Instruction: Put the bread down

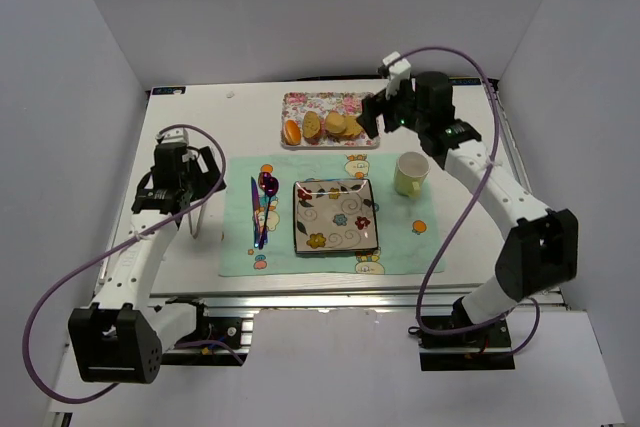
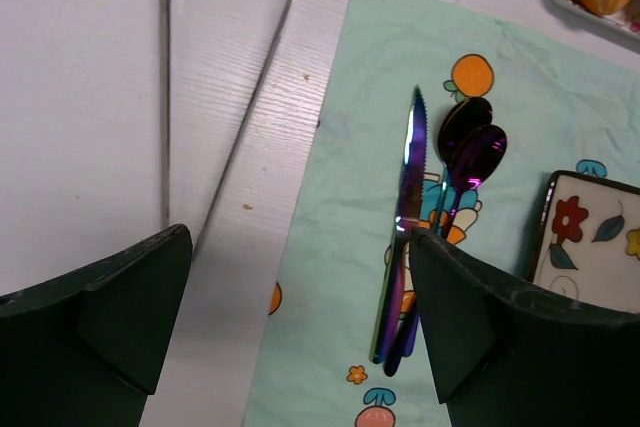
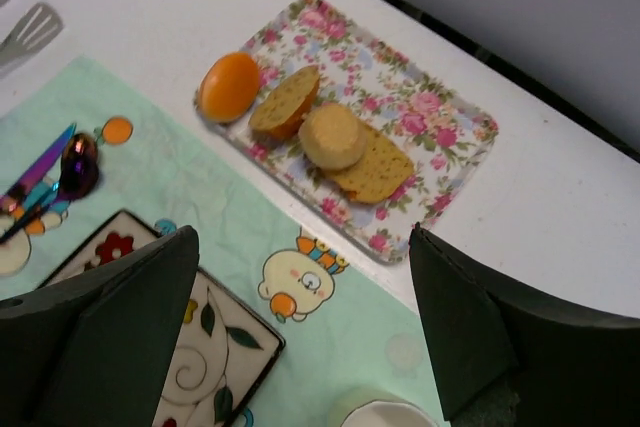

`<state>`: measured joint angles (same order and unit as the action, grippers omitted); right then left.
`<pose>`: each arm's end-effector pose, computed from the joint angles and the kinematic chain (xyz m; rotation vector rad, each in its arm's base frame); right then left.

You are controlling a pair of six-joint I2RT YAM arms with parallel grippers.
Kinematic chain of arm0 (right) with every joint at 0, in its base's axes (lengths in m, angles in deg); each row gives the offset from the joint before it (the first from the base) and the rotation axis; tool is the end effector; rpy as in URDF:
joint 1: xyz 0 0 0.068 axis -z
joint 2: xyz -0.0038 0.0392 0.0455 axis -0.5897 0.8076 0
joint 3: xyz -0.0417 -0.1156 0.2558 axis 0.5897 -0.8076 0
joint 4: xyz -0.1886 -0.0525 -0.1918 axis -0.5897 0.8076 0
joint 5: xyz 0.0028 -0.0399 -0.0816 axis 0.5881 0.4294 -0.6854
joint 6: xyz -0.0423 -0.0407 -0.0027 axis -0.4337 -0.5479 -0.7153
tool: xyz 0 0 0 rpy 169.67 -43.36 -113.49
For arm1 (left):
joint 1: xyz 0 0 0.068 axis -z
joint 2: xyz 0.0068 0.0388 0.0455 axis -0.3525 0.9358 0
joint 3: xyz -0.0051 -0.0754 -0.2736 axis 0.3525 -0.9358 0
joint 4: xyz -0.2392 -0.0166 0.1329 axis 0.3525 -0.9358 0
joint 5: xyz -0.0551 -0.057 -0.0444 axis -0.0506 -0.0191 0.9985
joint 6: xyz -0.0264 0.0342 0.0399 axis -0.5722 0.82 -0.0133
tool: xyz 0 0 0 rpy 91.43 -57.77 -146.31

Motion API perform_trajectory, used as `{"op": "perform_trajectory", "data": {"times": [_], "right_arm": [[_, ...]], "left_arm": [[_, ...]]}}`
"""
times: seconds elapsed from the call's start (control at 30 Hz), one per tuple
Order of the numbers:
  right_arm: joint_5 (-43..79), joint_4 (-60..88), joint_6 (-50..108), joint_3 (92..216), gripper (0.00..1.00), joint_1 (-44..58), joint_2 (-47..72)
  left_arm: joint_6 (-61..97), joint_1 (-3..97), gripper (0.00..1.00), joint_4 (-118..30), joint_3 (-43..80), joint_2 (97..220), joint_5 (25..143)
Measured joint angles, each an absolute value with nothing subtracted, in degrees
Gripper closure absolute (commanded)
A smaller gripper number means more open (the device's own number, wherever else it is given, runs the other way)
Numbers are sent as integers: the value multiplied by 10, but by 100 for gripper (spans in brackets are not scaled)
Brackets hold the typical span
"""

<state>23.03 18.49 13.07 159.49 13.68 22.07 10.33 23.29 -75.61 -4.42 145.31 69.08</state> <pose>0.3648 0.1607 0.3774 -0.6395 1.7149 0.3616 0.2415 -0.0062 0.2791 -0.3836 2.2705 -0.0592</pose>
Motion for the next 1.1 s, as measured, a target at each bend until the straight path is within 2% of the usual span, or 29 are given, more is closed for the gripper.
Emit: {"op": "perform_trajectory", "data": {"times": [0.03,0.07,0.17,0.2,0.23,0.3,0.33,0.37,0.4,0.43,0.47,0.53,0.77,0.9,1.1], "right_arm": [[239,181,126,1569,11,137,206],[257,172,113,1535,11,138,187],[371,158,32,1436,24,152,130],[417,154,5,1402,38,156,108],[467,152,-23,1374,44,160,89],[543,152,-54,1349,54,163,70],[581,152,-69,1342,49,163,63],[613,155,-81,1342,45,162,62],[641,162,-93,1343,42,161,63],[664,177,-105,1347,32,161,65],[683,195,-117,1354,20,162,70],[705,223,-139,1367,15,162,81],[716,273,-177,1369,14,162,85],[716,273,-180,1369,14,162,85],[715,273,-181,1369,14,162,88]], "left_arm": [[107,227,9,-759,-44,1453,691],[110,221,35,-762,-44,1453,691],[121,197,94,-769,-44,1453,696],[121,187,98,-771,-44,1453,696],[124,179,98,-775,-44,1453,698],[134,164,57,-781,-44,1458,700],[134,158,37,-782,-44,1461,700],[137,152,23,-784,-44,1466,700],[143,147,20,-787,-44,1472,700],[150,143,10,-789,-44,1479,702],[154,141,8,-791,-44,1487,702],[161,137,7,-790,-44,1499,700],[220,135,7,-783,-43,1592,708],[266,133,14,-772,-37,1663,725],[319,132,18,-738,-30,1741,755]]}}
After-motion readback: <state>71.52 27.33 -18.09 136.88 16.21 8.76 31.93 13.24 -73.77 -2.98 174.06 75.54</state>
